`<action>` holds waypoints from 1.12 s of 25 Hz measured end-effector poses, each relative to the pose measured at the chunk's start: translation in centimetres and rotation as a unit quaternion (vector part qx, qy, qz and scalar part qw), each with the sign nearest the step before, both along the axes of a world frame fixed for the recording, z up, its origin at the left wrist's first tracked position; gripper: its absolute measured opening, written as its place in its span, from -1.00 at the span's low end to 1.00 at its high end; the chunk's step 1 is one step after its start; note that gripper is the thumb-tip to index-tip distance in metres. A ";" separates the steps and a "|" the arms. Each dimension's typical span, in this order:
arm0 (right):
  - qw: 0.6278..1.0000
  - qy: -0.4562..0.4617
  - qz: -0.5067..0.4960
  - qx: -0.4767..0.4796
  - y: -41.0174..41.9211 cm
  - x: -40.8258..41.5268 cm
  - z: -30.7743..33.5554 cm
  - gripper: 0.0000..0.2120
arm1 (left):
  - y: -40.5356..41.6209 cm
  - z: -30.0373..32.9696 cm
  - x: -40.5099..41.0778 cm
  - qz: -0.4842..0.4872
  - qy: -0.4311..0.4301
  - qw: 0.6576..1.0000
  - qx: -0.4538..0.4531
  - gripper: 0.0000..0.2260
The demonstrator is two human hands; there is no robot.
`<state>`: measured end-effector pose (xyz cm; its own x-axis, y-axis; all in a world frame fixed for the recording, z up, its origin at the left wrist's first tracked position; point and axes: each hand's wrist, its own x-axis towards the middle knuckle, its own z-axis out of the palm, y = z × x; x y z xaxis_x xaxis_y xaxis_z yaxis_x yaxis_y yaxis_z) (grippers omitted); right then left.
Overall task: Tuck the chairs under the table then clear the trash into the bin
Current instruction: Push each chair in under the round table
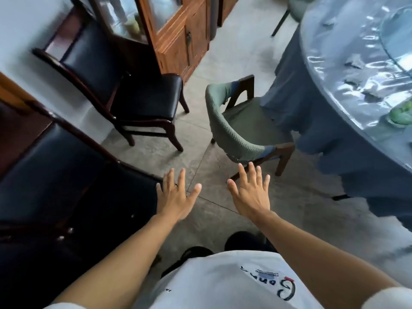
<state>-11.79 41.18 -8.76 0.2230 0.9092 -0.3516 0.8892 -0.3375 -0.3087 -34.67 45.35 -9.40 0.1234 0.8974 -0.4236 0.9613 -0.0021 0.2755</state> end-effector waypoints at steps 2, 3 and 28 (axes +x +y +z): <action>1.000 -0.002 -0.027 0.006 2.7 -0.4 -0.2 -0.33 | 3.2 -0.6 -0.1 -0.010 -0.004 1.000 -0.007 -0.19; 0.999 0.000 -0.039 0.007 4.4 -0.4 -0.4 -0.32 | 5.2 -0.9 0.2 -0.020 -0.010 1.000 -0.011 -0.18; 0.917 0.094 -0.380 -0.073 33.2 -0.2 -10.8 -0.39 | 47.9 -8.0 12.7 -0.464 0.019 0.884 0.051 -0.36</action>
<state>-12.00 74.38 -19.52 0.6966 0.4561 -0.5539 0.3155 -0.8880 -0.3345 -22.02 93.23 -17.43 0.8141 0.4504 -0.3666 0.5408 -0.8181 0.1957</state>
